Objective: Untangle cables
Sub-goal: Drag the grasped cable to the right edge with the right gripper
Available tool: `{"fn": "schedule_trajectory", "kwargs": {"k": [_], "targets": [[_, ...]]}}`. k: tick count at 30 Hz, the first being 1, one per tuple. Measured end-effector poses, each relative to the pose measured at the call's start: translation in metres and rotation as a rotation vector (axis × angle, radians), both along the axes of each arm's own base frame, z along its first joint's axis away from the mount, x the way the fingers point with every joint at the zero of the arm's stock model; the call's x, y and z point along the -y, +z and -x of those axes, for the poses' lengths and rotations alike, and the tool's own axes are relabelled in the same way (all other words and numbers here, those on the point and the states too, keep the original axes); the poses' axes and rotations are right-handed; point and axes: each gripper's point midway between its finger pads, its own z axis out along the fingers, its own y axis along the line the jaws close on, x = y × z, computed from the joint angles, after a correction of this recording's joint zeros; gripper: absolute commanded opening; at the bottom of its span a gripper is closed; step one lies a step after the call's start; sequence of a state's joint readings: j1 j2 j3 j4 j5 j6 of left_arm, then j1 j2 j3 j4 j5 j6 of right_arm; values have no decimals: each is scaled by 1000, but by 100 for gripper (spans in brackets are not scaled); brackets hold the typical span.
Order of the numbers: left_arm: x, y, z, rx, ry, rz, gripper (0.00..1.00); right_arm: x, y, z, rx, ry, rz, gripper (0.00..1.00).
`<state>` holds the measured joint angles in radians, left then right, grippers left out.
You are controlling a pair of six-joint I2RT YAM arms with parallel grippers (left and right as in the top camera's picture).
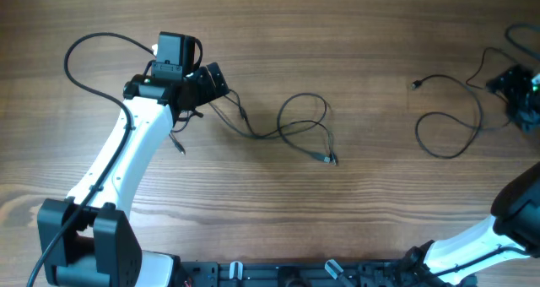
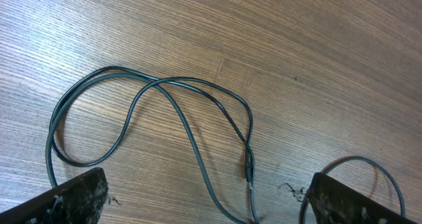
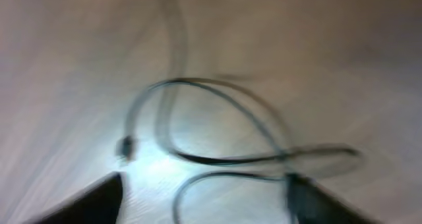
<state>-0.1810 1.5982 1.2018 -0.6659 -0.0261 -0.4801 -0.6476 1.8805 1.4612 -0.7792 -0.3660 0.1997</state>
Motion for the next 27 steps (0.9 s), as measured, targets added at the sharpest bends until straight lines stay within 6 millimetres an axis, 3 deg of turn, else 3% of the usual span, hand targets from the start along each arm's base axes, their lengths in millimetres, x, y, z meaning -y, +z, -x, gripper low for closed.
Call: {"fn": "schedule_trajectory", "kwargs": {"k": [5, 10, 13, 16, 20, 24, 27], "targets": [[0, 0, 0, 0, 0, 0, 100, -9, 25, -40, 208, 119, 21, 5], [0, 0, 0, 0, 0, 0, 100, 5, 23, -42, 186, 7, 38, 7], [0, 0, 0, 0, 0, 0, 100, 9, -3, -27, 88, -99, 48, 19], [0, 0, 0, 0, 0, 0, 100, -8, -42, -1, -32, -183, -16, 22], [0, 0, 0, 0, 0, 0, 100, -45, -101, 39, -176, -181, -46, 21], [0, 0, 0, 0, 0, 0, 100, -39, -103, 38, -161, -183, -3, 22], [0, 0, 0, 0, 0, 0, 100, -47, -101, 43, -184, -143, -32, 38]]}}
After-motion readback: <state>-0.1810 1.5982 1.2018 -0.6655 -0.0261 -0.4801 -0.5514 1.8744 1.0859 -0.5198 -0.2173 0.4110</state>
